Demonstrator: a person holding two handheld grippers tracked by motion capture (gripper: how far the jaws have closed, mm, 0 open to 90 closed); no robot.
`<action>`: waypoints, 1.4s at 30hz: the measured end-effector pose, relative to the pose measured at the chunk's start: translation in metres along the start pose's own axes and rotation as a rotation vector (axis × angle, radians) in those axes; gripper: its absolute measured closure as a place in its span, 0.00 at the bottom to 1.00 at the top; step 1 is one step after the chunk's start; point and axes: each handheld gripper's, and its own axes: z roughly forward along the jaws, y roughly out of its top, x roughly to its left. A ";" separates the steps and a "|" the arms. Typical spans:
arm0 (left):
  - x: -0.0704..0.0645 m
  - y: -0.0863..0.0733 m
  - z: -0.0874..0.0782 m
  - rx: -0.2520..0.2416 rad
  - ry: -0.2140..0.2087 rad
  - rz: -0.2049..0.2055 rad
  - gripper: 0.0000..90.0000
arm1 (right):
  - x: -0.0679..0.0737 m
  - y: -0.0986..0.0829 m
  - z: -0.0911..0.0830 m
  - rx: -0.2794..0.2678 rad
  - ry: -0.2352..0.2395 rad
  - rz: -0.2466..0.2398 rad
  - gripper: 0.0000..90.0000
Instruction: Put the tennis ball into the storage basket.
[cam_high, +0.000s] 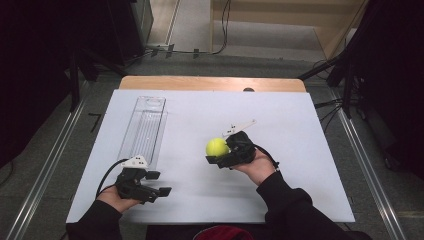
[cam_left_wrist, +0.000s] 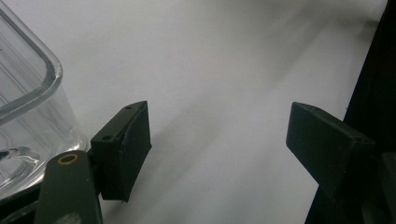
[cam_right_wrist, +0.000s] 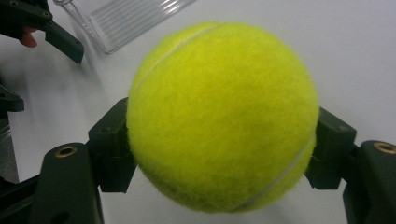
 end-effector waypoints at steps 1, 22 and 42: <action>0.000 0.000 0.000 0.000 0.000 0.000 0.25 | 0.000 0.001 0.000 0.001 0.001 -0.002 0.27; 0.000 0.000 0.000 0.000 -0.002 -0.002 0.25 | 0.001 0.012 0.008 -0.008 0.019 0.008 0.27; 0.001 -0.001 0.000 -0.008 -0.002 -0.003 0.25 | 0.010 0.029 0.020 0.000 0.040 -0.018 0.27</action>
